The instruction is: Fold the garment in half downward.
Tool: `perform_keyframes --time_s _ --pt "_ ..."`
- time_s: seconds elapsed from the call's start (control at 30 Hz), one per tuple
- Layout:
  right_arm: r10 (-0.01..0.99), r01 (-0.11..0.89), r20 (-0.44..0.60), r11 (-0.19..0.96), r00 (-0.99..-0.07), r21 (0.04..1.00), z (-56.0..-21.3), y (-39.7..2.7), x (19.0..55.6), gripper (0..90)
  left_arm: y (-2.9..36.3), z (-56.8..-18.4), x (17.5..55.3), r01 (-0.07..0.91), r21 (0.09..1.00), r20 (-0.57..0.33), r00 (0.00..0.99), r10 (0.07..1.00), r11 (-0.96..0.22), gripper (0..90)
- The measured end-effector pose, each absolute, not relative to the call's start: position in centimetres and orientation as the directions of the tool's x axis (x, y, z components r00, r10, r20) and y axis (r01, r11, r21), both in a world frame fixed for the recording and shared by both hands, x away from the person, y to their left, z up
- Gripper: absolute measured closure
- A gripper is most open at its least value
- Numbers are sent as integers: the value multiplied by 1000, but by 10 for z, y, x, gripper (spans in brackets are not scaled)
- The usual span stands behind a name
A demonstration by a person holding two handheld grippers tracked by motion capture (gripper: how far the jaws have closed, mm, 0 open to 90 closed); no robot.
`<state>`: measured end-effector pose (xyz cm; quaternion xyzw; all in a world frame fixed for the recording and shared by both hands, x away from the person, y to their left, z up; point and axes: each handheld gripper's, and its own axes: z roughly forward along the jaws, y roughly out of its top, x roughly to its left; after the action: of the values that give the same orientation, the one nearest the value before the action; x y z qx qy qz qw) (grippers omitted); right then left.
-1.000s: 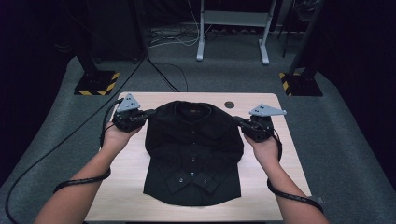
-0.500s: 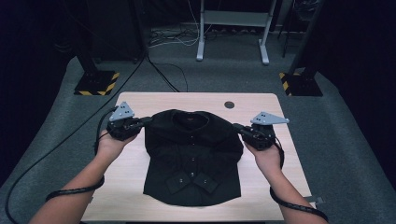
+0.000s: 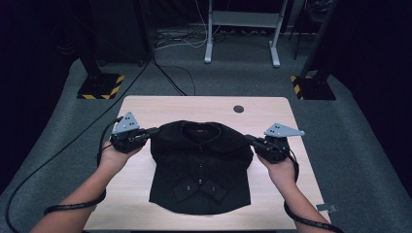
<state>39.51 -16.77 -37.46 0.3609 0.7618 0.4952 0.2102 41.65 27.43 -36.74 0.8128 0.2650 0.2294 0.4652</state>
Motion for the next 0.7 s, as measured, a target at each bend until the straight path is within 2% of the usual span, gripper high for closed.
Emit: perform_keyframes --time_s 0.7 --pt "739 340 52 245 -672 908 -384 -172 374 893 279 -375 394 209 880 110 783 612 -426 864"
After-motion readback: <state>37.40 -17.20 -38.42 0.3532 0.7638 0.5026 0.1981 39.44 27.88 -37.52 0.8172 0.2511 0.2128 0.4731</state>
